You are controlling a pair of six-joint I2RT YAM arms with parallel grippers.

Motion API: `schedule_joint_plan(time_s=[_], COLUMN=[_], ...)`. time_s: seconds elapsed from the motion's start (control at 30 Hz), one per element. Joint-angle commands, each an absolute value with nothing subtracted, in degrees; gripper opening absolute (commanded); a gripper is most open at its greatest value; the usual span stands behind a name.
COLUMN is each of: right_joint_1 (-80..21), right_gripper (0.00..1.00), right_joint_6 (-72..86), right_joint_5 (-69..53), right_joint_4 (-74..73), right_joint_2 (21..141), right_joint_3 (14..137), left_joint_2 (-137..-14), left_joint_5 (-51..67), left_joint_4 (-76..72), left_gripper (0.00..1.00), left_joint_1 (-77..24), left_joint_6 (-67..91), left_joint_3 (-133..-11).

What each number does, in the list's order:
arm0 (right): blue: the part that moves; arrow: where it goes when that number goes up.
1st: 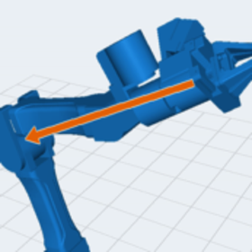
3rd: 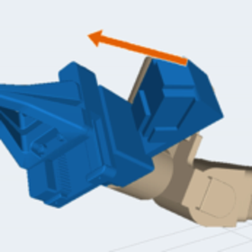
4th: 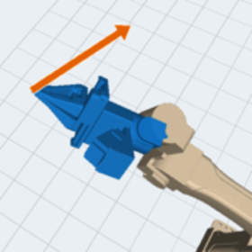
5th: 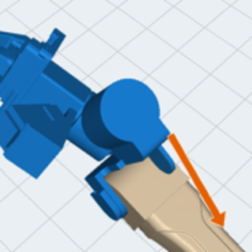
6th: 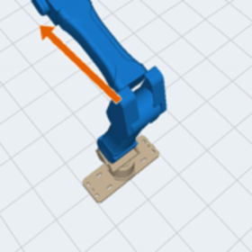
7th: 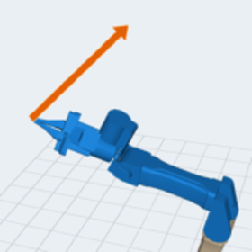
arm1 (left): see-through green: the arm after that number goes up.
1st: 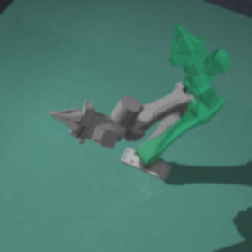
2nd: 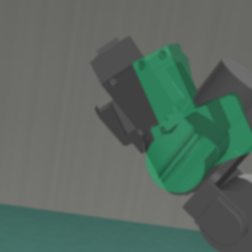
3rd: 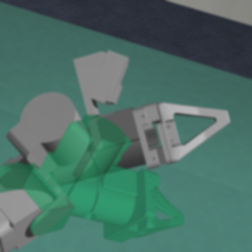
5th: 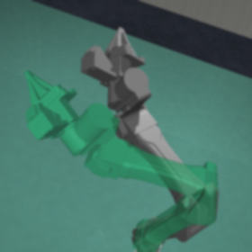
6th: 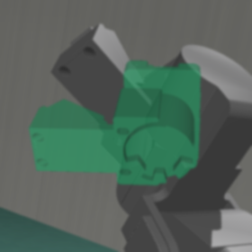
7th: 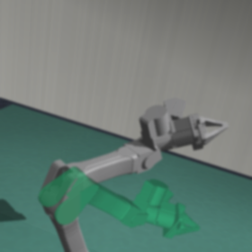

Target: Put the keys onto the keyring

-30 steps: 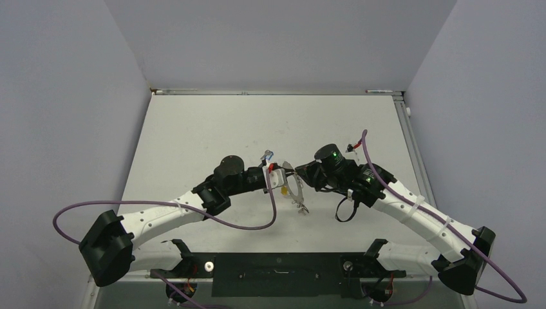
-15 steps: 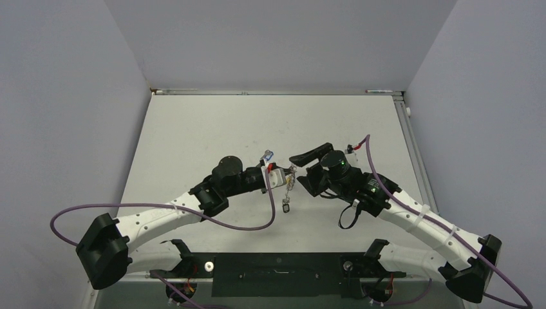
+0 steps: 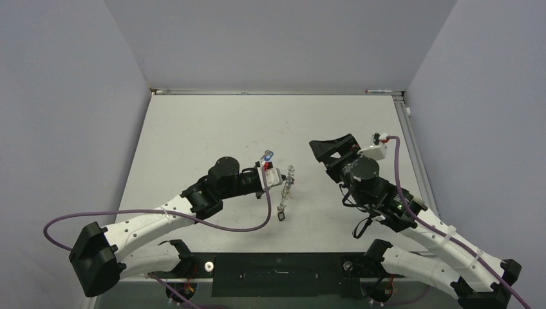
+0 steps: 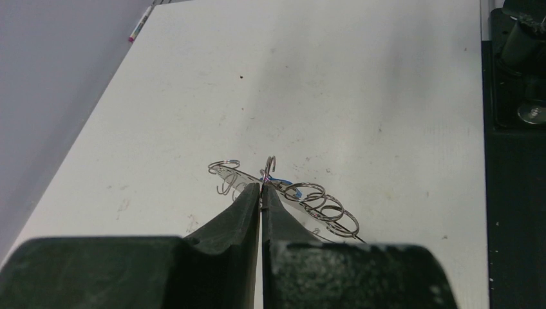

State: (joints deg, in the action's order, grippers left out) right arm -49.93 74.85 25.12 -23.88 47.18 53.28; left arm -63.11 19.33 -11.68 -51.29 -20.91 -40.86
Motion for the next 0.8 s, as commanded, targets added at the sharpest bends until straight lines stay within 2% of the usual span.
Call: schedule_joint_plan(time_s=[0.0, 0.17, 0.3, 0.47, 0.6, 0.77], right_joint_1=[-50.18, -50.11, -50.11, -50.1, -50.14, -50.14], right_gripper=[0.74, 0.73, 0.73, 0.72, 0.71, 0.7], right_joint_6=[62.96, 60.45, 58.24, 46.38, 39.62, 34.22], right_joint_5=[30.73, 33.01, 31.99, 22.9, 15.8, 7.01], right_joint_4=[-18.45, -22.01, -20.68, -8.95, 1.03, 8.93], right_joint_2=[44.89, 45.38, 45.35, 41.84, 38.62, 37.87], right_joint_3=[51.98, 53.24, 52.27, 47.57, 43.21, 40.8], left_joint_2=[-59.58, -57.11, -52.65, -46.21, -41.52, -38.02], left_joint_5=[17.62, 3.8, 5.84, 10.38, 23.93, 34.33], left_joint_4=[-9.67, -8.75, -9.97, -8.53, -7.88, -10.4], left_gripper=[0.0, 0.0, 0.0, 0.0, 0.0, 0.0], left_joint_1=[-51.36, -51.28, -50.89, -49.87, -48.07, -47.71], left_joint_6=[-14.46, -4.41, -1.27, 2.18, 0.39, -1.86], left_joint_3=[-46.42, -46.58, -44.07, -42.98, -41.27, -38.61])
